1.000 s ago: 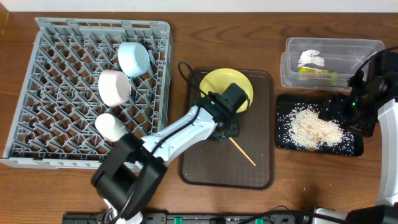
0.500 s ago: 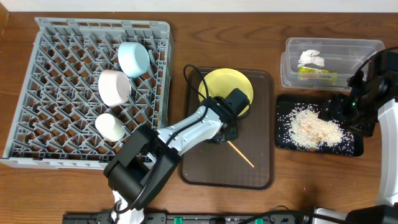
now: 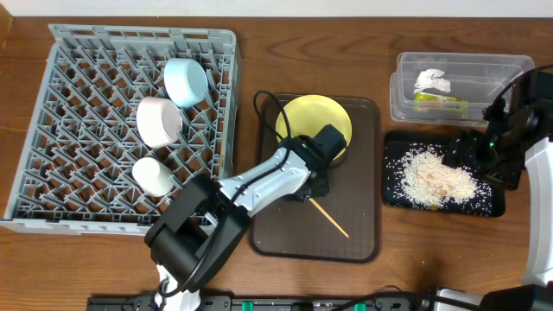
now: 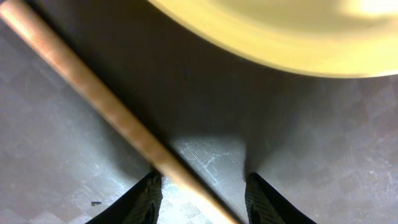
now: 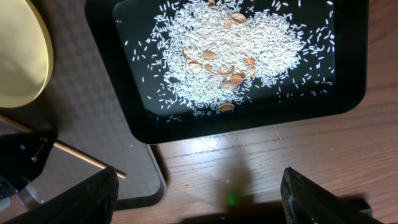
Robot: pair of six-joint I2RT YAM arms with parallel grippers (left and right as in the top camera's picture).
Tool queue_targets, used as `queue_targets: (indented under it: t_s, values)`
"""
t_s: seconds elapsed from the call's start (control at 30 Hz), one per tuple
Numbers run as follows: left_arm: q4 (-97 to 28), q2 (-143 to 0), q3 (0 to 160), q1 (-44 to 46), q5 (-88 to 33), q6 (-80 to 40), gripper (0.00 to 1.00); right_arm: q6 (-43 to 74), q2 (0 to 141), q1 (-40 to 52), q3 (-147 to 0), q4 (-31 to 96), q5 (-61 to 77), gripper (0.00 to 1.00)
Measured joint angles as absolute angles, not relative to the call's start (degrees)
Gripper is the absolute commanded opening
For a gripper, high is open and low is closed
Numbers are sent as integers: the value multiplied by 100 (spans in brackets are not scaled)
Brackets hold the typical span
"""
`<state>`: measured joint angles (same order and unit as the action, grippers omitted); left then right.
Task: Sort waste into correct bins and load items into the dishwasher
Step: 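Carry the second chopstick to the dish rack and release it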
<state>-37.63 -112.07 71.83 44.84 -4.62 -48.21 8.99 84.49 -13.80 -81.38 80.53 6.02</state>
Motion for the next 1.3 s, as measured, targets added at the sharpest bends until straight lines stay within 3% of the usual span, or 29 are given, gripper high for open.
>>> queue_targets:
  t_s: [0.17, 0.4, 0.7, 1.03, 1.3]
  values:
    - [-3798, -11240, 7203, 4659, -405, -4974, 45, 899, 8449, -1380, -8138, 8053, 604, 82]
    - [-3892, -11316, 7290, 4729, -340, -5057, 21, 899, 8449, -1380, -8138, 8055, 617, 81]
    - [-4003, -11321, 7297, 4622, -408, -5109, 8, 899, 8449, -1380, -8138, 8055, 617, 81]
    - [-4283, -11251, 7290, 4053, -469, -4901, 8, 899, 8449, -1380, -8138, 8053, 617, 82]
    - [-4375, -9854, 7210, 3332, -384, -3404, 8, 899, 8449, -1380, -8138, 8053, 620, 82]
